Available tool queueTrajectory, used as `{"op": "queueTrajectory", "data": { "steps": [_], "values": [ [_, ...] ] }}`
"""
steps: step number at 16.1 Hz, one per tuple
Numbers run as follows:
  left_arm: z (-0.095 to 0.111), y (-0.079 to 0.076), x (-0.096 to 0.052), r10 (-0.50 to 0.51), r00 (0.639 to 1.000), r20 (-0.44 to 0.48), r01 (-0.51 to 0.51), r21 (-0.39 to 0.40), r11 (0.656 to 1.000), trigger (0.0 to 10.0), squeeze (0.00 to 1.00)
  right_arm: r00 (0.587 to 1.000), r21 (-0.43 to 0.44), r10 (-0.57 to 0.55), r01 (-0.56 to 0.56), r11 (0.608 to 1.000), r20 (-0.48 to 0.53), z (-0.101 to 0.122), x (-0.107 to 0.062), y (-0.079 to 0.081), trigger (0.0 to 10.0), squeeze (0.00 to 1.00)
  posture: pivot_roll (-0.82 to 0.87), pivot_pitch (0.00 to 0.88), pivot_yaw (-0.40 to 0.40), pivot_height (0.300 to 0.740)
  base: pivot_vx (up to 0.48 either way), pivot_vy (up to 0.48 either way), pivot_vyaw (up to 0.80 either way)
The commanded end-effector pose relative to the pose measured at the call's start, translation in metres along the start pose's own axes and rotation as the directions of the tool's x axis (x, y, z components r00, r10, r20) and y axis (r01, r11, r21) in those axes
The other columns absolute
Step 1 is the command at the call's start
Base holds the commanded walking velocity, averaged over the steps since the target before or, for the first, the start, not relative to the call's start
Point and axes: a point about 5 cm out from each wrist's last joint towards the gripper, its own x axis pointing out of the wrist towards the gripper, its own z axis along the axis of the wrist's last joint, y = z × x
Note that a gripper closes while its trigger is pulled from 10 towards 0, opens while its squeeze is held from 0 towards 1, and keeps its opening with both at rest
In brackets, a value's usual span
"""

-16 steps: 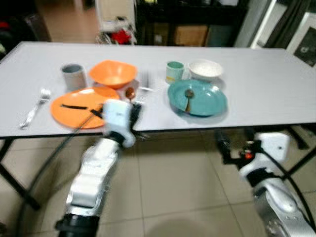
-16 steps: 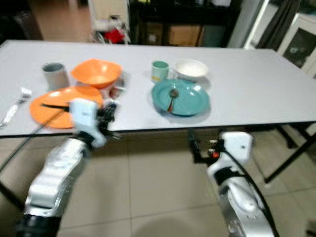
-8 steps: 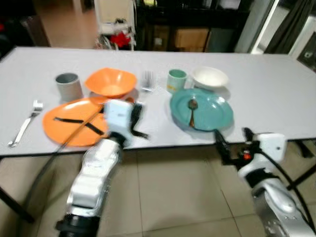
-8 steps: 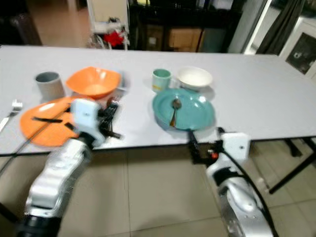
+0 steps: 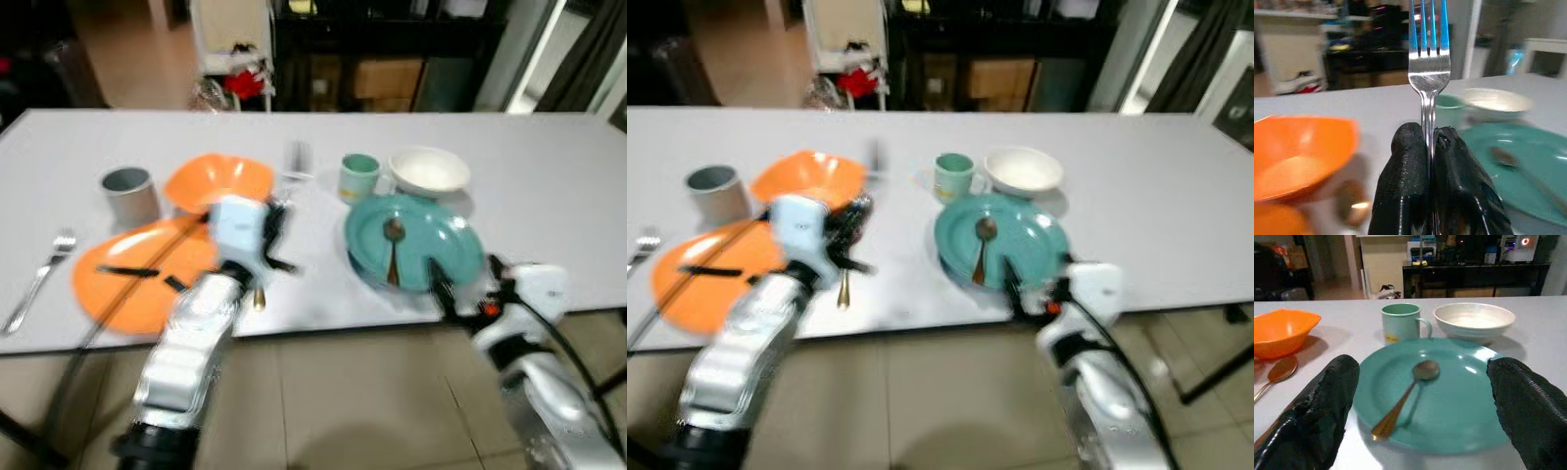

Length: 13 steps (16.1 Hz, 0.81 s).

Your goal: Setting the table

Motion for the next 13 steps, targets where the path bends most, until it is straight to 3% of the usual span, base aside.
{"op": "queueTrajectory", "data": {
  "steps": [1,9,10,13],
  "values": [
    [0.0033,-0.0127,0.0044,-0.049,0.999,0.015,0.049,-0.008,0.999,10.0,0.00,0.999,-0.020,-0.030,0.030,0.999,0.010,0.0031,-0.0022,-0.0083,10.0,0.00,-0.02,0.000,-0.048,0.740,0.360,0.000,0.00],
    [0.0015,-0.0118,0.0053,-0.026,1.000,-0.002,0.026,-0.016,1.000,10.0,0.00,1.000,-0.016,-0.011,0.011,1.000,0.009,0.0035,-0.0014,-0.0071,10.0,0.00,-0.02,0.000,-0.049,0.740,0.350,0.000,0.00],
    [-0.0003,-0.0116,0.0056,-0.019,1.000,-0.015,0.019,-0.041,0.999,10.0,0.00,1.000,-0.023,0.002,-0.002,1.000,0.001,0.0029,-0.0013,-0.0058,10.0,0.00,-0.02,0.000,-0.049,0.740,0.000,0.000,0.00],
    [-0.0046,-0.0094,0.0048,-0.012,0.999,-0.039,0.012,0.007,1.000,10.0,0.00,1.000,-0.037,-0.003,0.003,0.999,0.006,0.0036,-0.0003,-0.0059,10.0,0.00,-0.02,0.000,-0.050,0.740,0.000,0.000,0.00]
  ]
}}
